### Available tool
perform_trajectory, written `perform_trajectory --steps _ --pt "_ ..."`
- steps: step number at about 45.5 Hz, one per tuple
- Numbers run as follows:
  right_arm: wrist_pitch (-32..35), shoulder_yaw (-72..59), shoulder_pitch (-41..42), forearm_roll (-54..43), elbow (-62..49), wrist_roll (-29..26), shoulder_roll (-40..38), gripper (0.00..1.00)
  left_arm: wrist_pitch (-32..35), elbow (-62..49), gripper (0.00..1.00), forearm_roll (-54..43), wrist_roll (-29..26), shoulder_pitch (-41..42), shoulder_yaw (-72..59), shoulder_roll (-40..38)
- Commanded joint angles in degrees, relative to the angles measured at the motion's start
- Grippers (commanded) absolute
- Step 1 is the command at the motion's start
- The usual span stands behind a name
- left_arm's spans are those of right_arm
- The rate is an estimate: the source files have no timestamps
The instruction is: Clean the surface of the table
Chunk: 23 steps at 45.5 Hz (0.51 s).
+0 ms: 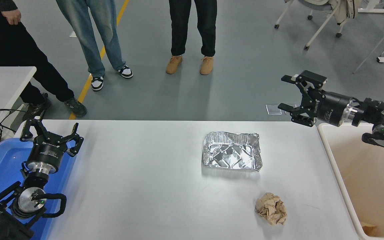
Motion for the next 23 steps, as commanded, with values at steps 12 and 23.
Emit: perform_trajectory --steps 12,23 --pt "-8.39 -8.33 5.74 -17.50 6.36 -0.82 1.71 1.00 0.00 0.00 0.99 -0.01 -0.06 0.00 0.00 -0.05" --pt "-9.53 -15.98 7.76 -18.20 6.18 -2.75 2.94 1.00 0.00 0.00 0.99 -0.01 -0.06 0.00 0.00 0.04"
